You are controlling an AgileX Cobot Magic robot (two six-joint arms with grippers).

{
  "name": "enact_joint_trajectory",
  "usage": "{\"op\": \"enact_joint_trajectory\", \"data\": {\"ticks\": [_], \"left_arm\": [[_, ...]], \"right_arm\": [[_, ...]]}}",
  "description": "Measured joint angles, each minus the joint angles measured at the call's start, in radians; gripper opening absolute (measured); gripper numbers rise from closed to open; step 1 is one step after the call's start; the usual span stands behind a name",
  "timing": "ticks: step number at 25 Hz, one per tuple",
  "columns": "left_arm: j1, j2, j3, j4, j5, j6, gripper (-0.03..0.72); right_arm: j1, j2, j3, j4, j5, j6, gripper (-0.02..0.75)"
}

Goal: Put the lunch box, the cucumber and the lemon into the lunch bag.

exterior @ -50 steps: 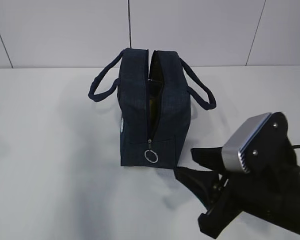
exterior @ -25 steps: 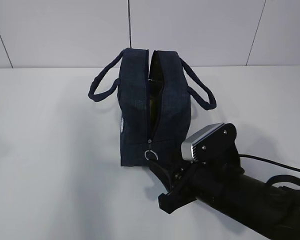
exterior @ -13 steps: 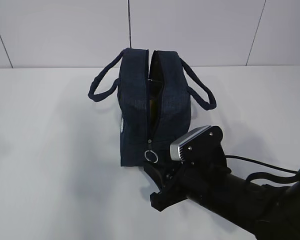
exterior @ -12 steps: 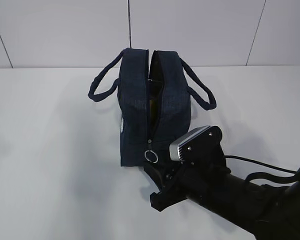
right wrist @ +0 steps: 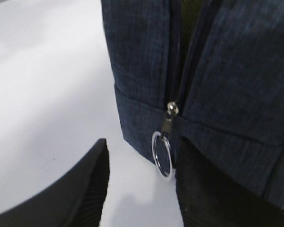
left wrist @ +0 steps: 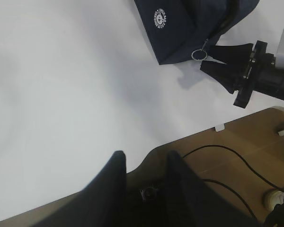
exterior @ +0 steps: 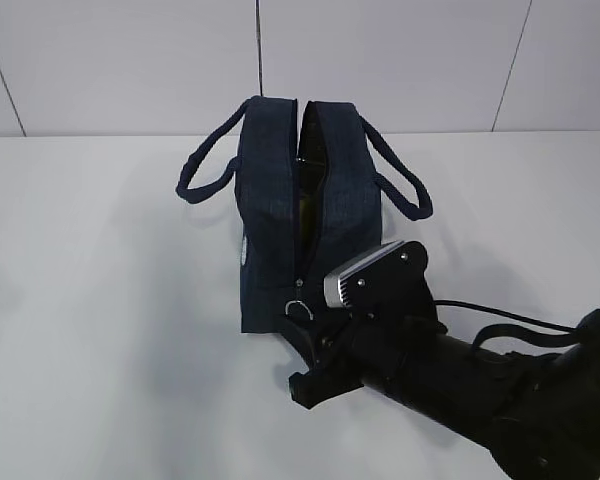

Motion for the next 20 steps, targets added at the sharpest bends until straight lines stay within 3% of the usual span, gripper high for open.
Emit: {"op": "enact_joint_trajectory", "data": {"ticks": [6, 20], "left_arm": [[0.0, 0.0, 0.0, 0.0, 0.0, 0.0, 0.186], [0.0, 0.0, 0.0, -0.006, 0.0, 0.0, 0.186]], "right_arm": [[0.0, 0.0, -0.001, 0.062, 0.019, 0.0, 0.347], [0.0, 0.0, -0.012, 0.069, 0.064, 0.0, 0.347]]}}
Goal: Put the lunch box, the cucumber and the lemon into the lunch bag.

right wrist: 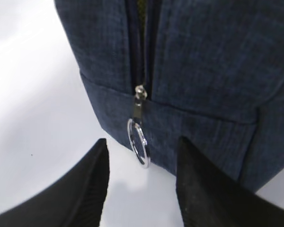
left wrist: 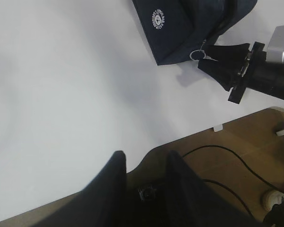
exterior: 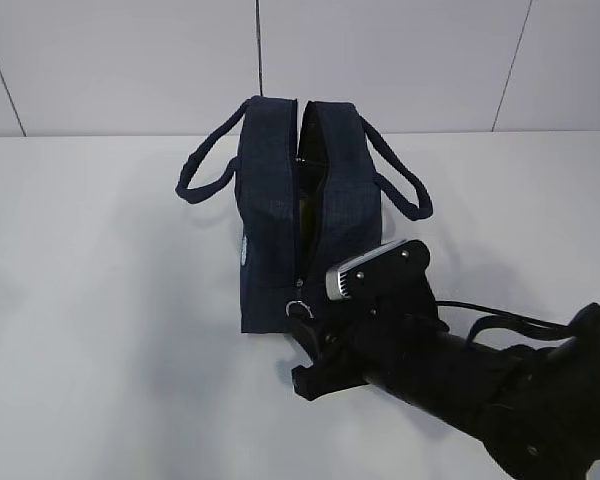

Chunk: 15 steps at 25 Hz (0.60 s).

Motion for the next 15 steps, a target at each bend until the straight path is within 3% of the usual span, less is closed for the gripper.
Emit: {"op": "enact_joint_trajectory", "data": {"ticks": [5, 15], "left_arm": [[0.0, 0.0, 0.0, 0.0, 0.0, 0.0, 0.186], [0.0, 0.0, 0.0, 0.0, 0.0, 0.0, 0.186]], "right_arm": [[0.0, 0.001, -0.037, -0.01, 0.102, 0.0, 0.348], [0.0, 0.001, -0.043, -0.019, 0.105, 0.0, 0.347]]}}
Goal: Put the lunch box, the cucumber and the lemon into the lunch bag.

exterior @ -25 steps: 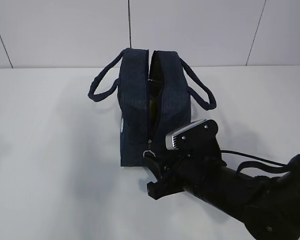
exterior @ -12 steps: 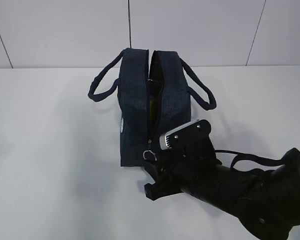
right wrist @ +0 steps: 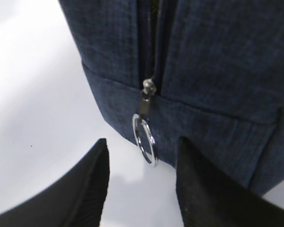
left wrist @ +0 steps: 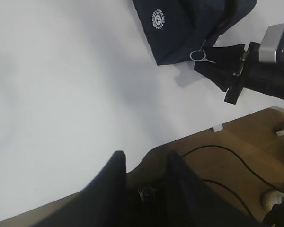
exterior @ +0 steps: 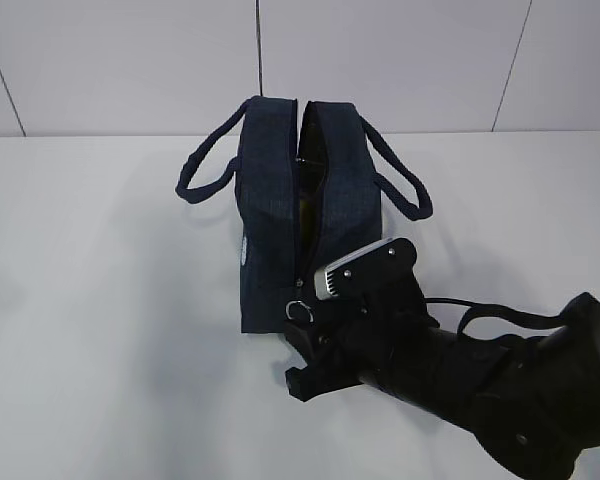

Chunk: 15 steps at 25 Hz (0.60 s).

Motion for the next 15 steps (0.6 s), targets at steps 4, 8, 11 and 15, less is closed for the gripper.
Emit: {"op": "enact_joint_trajectory", "data": {"ticks": [4, 8, 11, 15], "left_arm": [[0.0, 0.0, 0.0, -0.006, 0.0, 0.0, 0.186], [0.0, 0.0, 0.0, -0.015, 0.0, 0.0, 0.186], [0.0, 0.0, 0.0, -0.015, 0.0, 0.0, 0.186], [0.0, 0.0, 0.0, -0.017, 0.0, 0.0, 0.186]], "right_arm": [[0.0, 0.018, 0.0, -0.004, -0.03, 0.0, 0.347], [0.0, 0.022, 0.0, -0.006, -0.042, 0.0, 0.348], [0.0, 0.022, 0.0, -0.006, -0.062, 0.0, 0.348], [0.0, 0.022, 0.0, -0.006, -0.073, 0.0, 0.348]]}}
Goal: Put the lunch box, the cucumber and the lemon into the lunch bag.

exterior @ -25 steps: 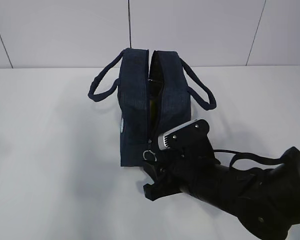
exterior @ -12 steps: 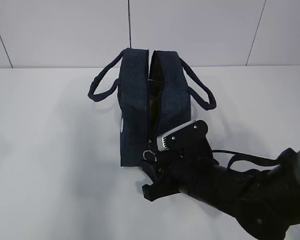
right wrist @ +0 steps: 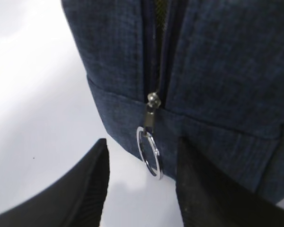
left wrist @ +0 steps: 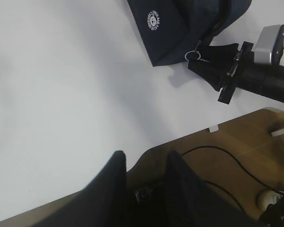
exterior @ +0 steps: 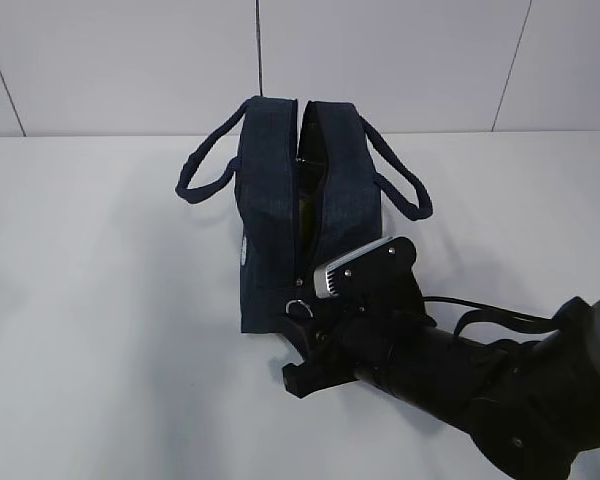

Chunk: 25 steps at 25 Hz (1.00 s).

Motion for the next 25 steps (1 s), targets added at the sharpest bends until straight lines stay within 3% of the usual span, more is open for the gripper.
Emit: {"op": "enact_joint_trajectory", "data": {"ticks": [21, 25], "left_arm": [[0.0, 0.0, 0.0, 0.0, -0.006, 0.0, 0.186], [0.0, 0.0, 0.0, 0.0, -0.008, 0.0, 0.186]], "right_arm": [[0.0, 0.062, 0.0, 0.0, -0.118, 0.002, 0.346], [0.0, 0.062, 0.0, 0.0, -0.126, 0.002, 0.298]]}}
